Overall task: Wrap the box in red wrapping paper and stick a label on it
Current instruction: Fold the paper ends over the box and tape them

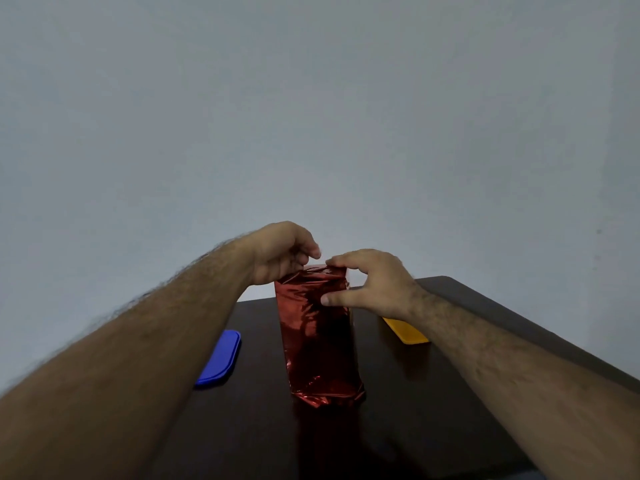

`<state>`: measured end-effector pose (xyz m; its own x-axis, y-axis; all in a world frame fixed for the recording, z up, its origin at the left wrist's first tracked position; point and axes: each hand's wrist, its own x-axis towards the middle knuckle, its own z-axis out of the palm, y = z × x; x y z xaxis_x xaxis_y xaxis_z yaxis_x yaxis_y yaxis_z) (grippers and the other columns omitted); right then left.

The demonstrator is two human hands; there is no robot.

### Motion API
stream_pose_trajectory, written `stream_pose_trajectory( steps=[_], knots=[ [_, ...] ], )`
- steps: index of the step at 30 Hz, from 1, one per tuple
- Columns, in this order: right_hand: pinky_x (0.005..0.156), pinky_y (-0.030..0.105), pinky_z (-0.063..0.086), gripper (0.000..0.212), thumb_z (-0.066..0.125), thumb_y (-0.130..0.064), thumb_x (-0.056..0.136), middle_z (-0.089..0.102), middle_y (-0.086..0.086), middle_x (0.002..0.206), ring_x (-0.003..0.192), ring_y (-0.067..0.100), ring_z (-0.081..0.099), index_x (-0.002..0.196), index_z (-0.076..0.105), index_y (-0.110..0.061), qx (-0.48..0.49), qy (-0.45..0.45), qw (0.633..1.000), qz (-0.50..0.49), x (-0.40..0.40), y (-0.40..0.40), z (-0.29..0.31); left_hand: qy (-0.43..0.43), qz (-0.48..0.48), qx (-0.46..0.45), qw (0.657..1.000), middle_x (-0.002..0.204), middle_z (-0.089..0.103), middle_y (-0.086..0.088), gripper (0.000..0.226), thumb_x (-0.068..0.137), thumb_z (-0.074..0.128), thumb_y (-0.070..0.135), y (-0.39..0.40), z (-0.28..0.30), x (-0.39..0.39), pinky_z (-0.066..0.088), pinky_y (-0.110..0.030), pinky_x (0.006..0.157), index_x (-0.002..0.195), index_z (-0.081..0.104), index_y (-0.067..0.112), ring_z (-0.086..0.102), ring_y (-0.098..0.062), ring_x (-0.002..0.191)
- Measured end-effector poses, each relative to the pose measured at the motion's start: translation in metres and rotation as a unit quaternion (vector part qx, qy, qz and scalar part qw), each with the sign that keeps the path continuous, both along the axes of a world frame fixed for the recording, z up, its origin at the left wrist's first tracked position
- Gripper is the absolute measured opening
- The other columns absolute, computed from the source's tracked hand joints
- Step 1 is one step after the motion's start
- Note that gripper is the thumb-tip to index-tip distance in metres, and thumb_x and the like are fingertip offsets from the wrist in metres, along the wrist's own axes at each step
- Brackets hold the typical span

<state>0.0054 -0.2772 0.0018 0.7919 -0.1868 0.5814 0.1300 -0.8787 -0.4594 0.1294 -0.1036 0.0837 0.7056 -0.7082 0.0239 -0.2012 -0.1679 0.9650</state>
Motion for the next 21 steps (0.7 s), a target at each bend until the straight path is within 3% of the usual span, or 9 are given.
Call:
stream_pose_trajectory(
  steps=[2,8,12,14,17,21],
  knots=[
    [0.113,0.037,0.046,0.082,0.087,-0.079,0.053,0.069,-0.022,0.128,0.122,-0.003,0.057,0.127,0.072,-0.045,-0.004,-0.028,1.000,-0.001,-0.001,0.001,-0.002,-0.012,0.008,0.041,0.999,0.074,0.064,-0.005,0.009,0.092,0.060,0.002,0.001,0.001,0.003,0.042,-0.020,0.052,0.086,0.066,0.005,0.048,-0.010,0.055],
    [0.098,0.018,0.048,0.071,0.098,-0.064,0.049,0.072,-0.024,0.107,0.110,-0.006,0.061,0.111,0.081,-0.035,0.012,-0.104,0.994,-0.005,-0.001,0.008,-0.007,-0.034,0.000,0.150,0.988,0.060,0.042,-0.002,0.014,0.087,0.067,0.004,-0.004,0.005,0.005,0.037,-0.029,0.059,0.074,0.063,0.009,0.038,-0.016,0.055],
    [0.088,0.016,0.049,0.070,0.101,-0.062,0.045,0.072,-0.023,0.100,0.105,-0.009,0.062,0.103,0.072,-0.034,0.048,-0.124,0.991,0.002,0.000,0.007,-0.010,-0.051,0.010,0.195,0.979,0.060,0.041,-0.002,0.018,0.088,0.067,0.002,-0.011,0.010,0.002,0.037,-0.028,0.057,0.073,0.059,0.009,0.037,-0.015,0.054],
    [0.090,0.020,0.051,0.082,0.101,-0.063,0.044,0.073,-0.020,0.103,0.108,-0.005,0.064,0.109,0.060,-0.036,0.048,-0.127,0.991,0.010,0.000,0.005,-0.012,-0.059,0.011,0.212,0.975,0.055,0.044,-0.001,0.023,0.091,0.065,0.001,-0.015,0.012,-0.001,0.037,-0.026,0.054,0.070,0.057,0.009,0.037,-0.014,0.052],
    [0.095,0.018,0.041,0.100,0.099,-0.065,0.049,0.070,-0.023,0.108,0.115,-0.002,0.059,0.136,0.054,-0.045,0.018,-0.101,0.995,0.014,-0.002,0.005,-0.010,-0.091,0.010,0.244,0.965,0.052,0.049,0.001,0.028,0.092,0.065,0.001,-0.020,0.016,-0.003,0.031,-0.022,0.051,0.067,0.057,0.010,0.036,-0.010,0.050],
    [0.094,0.015,0.037,0.092,0.097,-0.064,0.053,0.070,-0.021,0.114,0.115,0.000,0.055,0.135,0.062,-0.043,-0.009,-0.106,0.994,0.011,0.001,0.003,-0.009,-0.099,0.011,0.282,0.954,0.064,0.047,-0.001,0.024,0.088,0.066,0.001,-0.028,0.019,0.000,0.031,-0.024,0.056,0.069,0.056,0.011,0.036,-0.010,0.053]
  ],
)
